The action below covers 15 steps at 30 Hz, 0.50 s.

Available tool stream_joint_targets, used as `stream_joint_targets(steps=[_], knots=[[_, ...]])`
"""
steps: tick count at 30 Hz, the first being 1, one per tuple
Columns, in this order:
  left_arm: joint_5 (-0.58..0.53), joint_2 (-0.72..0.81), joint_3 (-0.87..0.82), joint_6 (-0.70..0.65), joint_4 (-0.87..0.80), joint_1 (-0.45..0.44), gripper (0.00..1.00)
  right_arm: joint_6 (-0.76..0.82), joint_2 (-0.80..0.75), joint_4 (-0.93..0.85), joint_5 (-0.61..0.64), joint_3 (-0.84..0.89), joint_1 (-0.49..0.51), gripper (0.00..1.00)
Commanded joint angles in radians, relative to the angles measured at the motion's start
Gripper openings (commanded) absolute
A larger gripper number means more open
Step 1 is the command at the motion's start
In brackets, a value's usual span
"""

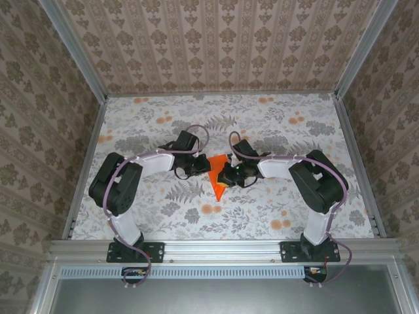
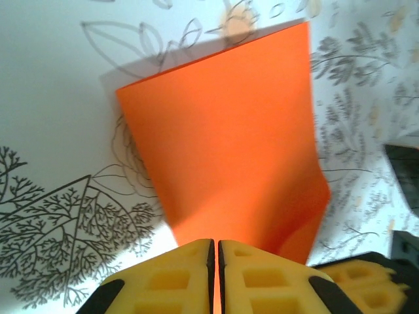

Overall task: Fold a paper plane with a square sheet of paper (pick it up from the middle)
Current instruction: Third fold the triangle at the center of the table.

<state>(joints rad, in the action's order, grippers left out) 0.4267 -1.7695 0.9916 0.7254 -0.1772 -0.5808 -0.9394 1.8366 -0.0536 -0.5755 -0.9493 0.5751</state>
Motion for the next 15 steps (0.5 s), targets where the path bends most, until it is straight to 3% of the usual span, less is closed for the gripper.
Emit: stream_joint_targets(steps=[1,15], knots=[[0.012,0.013,0.031,-0.021,0.0,0.001,0.13,-0.004,0.028,0.022,0.008,-0.022,0.006,0.01],[0.0,-0.114,0.064,-0.016,-0.024,-0.007,0.12,-0.019,0.033,0.052,0.033,-0.01,0.007,0.01]])
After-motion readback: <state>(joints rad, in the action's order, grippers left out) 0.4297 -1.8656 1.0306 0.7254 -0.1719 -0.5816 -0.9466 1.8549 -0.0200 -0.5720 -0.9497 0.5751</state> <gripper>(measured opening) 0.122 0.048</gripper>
